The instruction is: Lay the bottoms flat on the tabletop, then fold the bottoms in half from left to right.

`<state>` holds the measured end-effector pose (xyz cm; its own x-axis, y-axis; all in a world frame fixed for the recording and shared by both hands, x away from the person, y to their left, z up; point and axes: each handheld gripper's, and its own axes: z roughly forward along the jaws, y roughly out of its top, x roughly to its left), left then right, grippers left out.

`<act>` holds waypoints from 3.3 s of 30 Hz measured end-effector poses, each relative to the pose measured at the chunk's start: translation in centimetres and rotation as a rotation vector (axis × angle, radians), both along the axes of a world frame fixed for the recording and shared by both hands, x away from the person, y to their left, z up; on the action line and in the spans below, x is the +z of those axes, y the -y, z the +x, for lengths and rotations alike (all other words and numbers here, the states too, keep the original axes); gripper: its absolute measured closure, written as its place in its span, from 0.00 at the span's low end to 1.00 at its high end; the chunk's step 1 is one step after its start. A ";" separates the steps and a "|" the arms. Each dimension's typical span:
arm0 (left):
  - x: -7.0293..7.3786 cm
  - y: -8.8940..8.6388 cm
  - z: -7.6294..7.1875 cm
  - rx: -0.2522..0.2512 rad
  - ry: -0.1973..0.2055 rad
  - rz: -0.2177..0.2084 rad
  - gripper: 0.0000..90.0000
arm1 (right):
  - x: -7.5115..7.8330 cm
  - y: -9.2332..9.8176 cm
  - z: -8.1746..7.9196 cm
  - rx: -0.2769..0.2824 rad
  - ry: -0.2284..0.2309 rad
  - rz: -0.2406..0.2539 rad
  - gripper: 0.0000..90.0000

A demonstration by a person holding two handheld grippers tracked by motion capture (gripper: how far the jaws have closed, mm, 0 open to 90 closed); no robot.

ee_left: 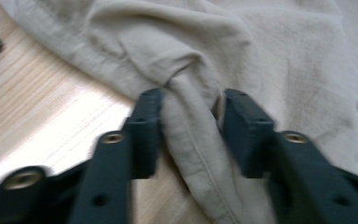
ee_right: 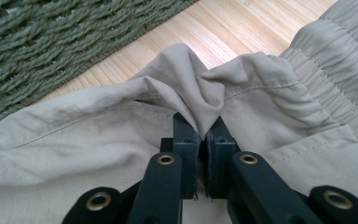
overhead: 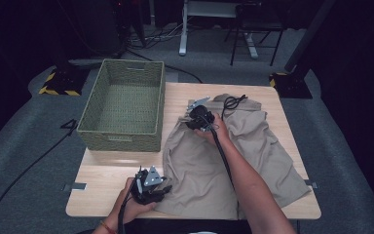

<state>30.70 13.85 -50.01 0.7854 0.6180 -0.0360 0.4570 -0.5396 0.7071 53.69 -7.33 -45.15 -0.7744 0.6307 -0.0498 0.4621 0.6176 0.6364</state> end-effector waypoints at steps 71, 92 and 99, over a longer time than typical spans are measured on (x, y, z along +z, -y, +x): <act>10.1 14.6 0.7 -0.388 0.228 -0.068 0.98 | 9.9 15.8 -3.7 -0.184 0.167 0.092 0.96; 1.6 22.0 3.0 -0.442 0.055 0.141 0.95 | 0.5 23.5 -3.2 -0.327 0.008 0.000 0.95; 1.2 20.4 3.5 -0.438 0.024 0.127 0.95 | -1.4 23.1 -3.1 -0.306 -0.034 -0.053 0.95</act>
<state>34.25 -6.51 -48.86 0.9733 0.2259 0.0402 0.1507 -0.7616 0.6303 50.58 -30.43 -46.54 -0.5505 0.8322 -0.0661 0.6520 0.4781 0.5884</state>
